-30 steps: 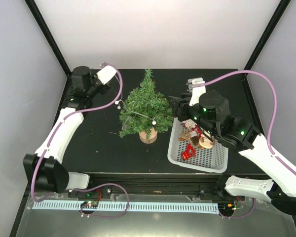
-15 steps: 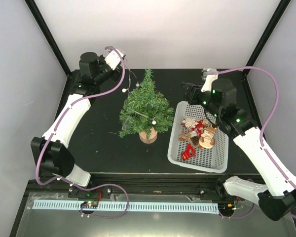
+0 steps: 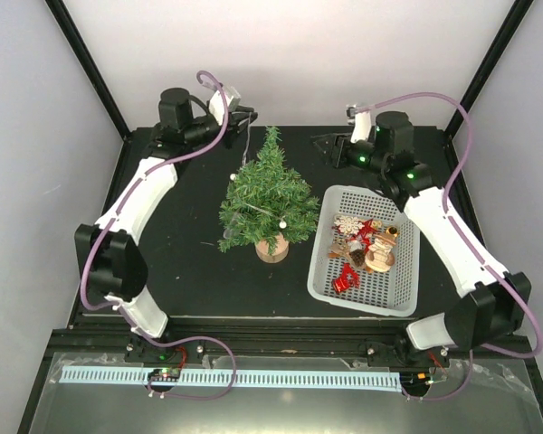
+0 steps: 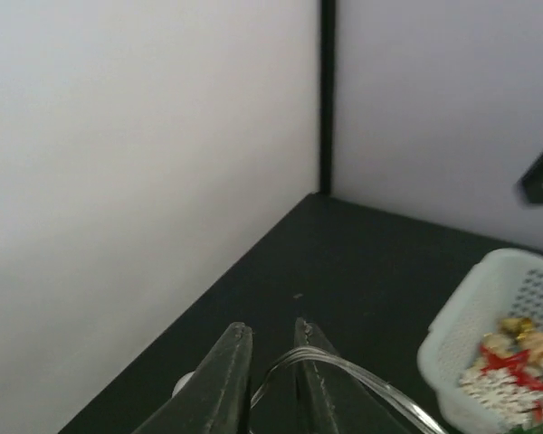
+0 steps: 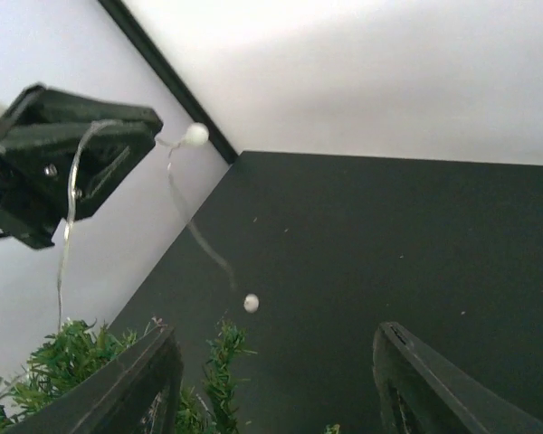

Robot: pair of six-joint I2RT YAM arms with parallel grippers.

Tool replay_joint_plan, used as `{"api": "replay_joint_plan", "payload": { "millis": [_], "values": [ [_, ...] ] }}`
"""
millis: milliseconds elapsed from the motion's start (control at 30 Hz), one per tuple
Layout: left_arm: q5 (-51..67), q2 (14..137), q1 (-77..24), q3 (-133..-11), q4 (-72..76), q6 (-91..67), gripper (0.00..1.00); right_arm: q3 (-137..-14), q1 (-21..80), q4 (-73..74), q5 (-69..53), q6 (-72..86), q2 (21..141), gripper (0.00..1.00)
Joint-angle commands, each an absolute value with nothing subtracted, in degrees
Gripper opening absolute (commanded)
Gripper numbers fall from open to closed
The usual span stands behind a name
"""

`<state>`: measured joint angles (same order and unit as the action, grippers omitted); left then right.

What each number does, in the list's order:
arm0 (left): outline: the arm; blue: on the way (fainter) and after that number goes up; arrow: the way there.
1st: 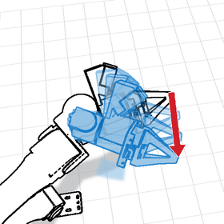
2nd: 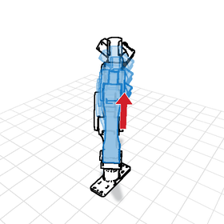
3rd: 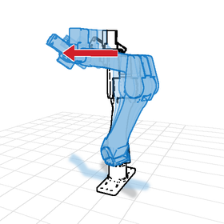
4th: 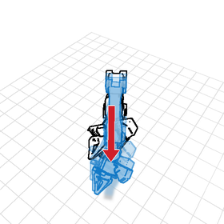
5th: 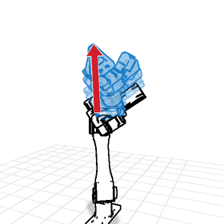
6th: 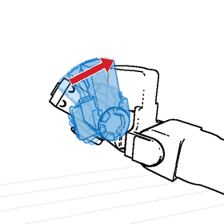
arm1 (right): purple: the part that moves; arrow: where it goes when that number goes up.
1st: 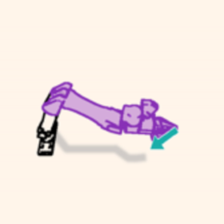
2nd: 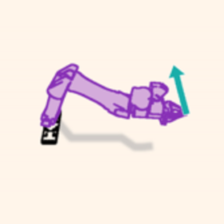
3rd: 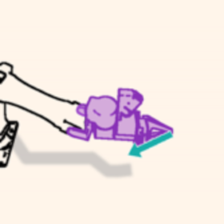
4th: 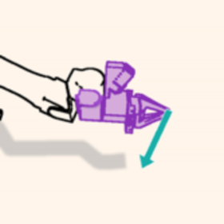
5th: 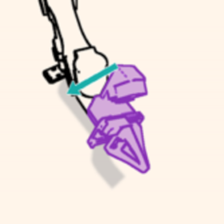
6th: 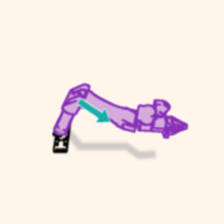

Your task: Decorate the small christmas tree

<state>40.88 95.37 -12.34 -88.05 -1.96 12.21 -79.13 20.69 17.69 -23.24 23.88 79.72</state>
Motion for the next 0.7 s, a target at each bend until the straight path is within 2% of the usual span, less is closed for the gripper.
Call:
{"api": "replay_joint_plan", "payload": {
  "millis": [0, 133, 267, 667],
  "values": [
    [58.7, 100.3, -11.0, -94.5, 4.3, -0.6, 0.1, -80.8, 19.7, 12.9, -33.2, 20.3, 83.1, 0.59],
    [67.7, 105.5, -10.4, -98.4, 14.1, -14.0, 0.02, -80.7, 19.6, 9.5, -38.0, 18.9, 85.3, 0.58],
    [71.0, 108.9, -10.5, -100.1, 22.2, -25.1, 0.02, -80.8, 19.6, 8.2, -39.0, 17.8, 86.5, 0.58],
    [75.9, 112.9, -12.5, -102.9, 29.2, -35.2, 0.02, -83.8, 19.9, 3.3, -40.9, 21.7, 92.6, 0.67]
  ]
}}
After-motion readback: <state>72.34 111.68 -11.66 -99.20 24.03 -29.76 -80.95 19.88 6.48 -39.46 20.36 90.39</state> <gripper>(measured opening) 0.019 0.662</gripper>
